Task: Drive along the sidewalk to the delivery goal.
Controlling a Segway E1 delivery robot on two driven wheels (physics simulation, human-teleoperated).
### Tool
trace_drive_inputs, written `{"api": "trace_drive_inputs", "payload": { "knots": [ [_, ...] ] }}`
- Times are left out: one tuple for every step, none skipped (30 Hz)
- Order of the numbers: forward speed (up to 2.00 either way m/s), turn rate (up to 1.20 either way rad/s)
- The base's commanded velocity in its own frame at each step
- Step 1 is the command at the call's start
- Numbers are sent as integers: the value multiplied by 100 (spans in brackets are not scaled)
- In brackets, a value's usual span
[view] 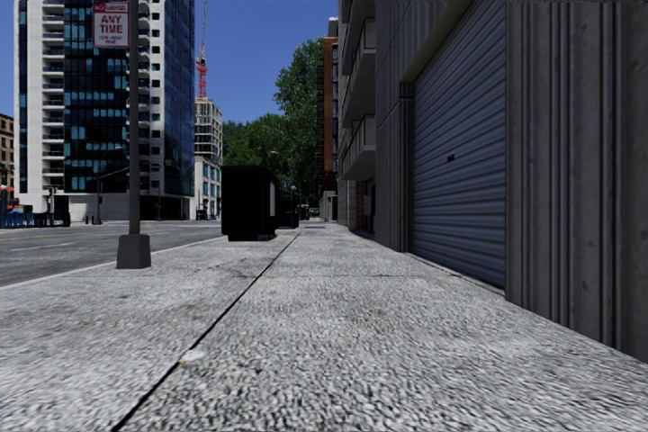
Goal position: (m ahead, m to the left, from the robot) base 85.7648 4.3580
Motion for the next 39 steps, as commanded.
{"api": "trace_drive_inputs", "payload": {
  "knots": [
    [200,0],
    [200,0],
    [200,0],
    [200,0],
    [200,0],
    [200,0],
    [200,0],
    [200,0],
    [200,0],
    [200,0],
    [200,0],
    [200,0],
    [200,0],
    [200,0],
    [200,0],
    [200,0],
    [200,0],
    [200,0],
    [200,0],
    [200,0],
    [200,0],
    [200,0],
    [200,0],
    [200,0],
    [200,0],
    [200,0],
    [200,0],
    [200,0],
    [200,0],
    [200,0],
    [200,0],
    [200,0],
    [200,0],
    [200,0],
    [200,0],
    [200,0],
    [200,0],
    [200,0],
    [200,0]
  ]
}}
